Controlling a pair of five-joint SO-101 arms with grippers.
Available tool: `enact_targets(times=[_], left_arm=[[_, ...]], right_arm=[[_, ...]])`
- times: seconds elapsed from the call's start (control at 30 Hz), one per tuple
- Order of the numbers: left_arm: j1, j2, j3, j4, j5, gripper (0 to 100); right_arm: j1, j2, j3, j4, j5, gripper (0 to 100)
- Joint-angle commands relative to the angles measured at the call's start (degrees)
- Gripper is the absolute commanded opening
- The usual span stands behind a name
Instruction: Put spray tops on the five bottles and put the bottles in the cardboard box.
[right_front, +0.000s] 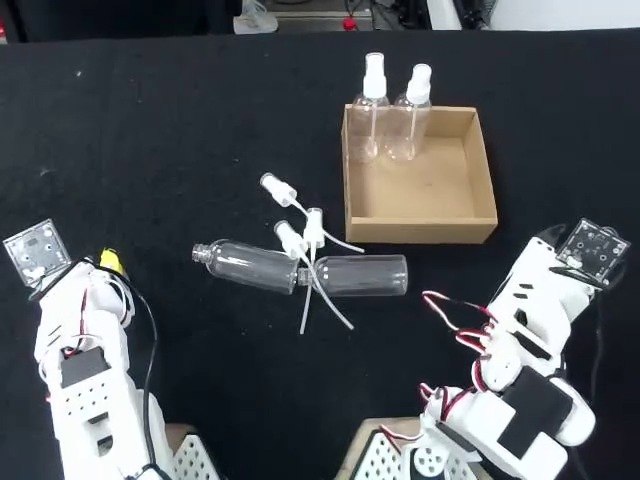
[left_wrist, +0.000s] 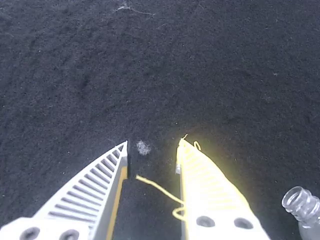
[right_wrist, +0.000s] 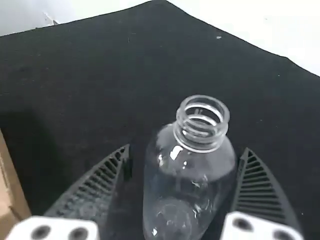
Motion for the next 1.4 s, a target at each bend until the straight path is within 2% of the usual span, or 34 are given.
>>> enact_targets(times=[0.0,0.7,1.03,1.37], left_arm=[[0.7,-0.7,-0.7,-1.2,0.4,16],[0.7,-0.7,-0.8,-1.2,0.4,16],[0.7,-0.7,-0.9,-1.2,0.4,16],[0.7,-0.7,-0.8,-1.2,0.4,16]], right_arm=[[-0.9,-2.8,-3.3,0.6,0.1,29.7],[-0.4,-3.6,-3.3,0.4,0.4,29.7],[-0.9,-17.1,4.4,0.6,0.1,29.7],[-0.4,-10.1,1.5,0.6,0.1,29.7]])
